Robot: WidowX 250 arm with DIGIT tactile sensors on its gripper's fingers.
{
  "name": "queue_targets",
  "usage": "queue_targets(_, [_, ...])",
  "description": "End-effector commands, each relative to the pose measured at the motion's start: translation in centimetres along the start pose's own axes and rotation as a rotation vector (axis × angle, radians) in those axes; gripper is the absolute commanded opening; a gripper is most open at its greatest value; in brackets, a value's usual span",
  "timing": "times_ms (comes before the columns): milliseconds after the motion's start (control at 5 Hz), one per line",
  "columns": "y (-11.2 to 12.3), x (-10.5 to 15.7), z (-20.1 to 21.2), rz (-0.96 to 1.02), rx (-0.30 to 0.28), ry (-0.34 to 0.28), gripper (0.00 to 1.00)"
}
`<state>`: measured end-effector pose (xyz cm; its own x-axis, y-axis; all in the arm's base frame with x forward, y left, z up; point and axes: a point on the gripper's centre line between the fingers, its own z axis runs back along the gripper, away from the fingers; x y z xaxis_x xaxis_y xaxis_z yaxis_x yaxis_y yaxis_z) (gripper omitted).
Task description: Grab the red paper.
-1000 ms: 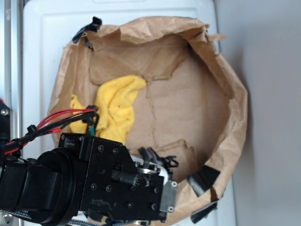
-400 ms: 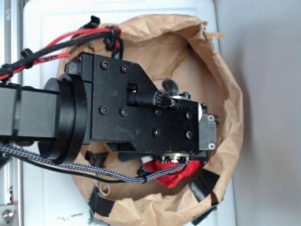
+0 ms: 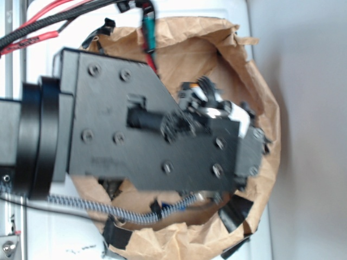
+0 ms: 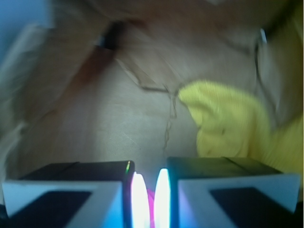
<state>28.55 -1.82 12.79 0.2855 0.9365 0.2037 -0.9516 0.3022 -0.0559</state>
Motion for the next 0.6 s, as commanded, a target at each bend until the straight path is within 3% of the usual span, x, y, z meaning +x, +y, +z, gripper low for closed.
queue_targets(0, [1.3,1.9,5.1,-0.470,0.037,0.050,0.00])
queue_targets(200, [2.9,3.7,5.4,-0.536,0.019,0.042,0.00])
queue_targets(400, [4.5,4.8,5.8,-0.449,-0.013,0.025,0.00])
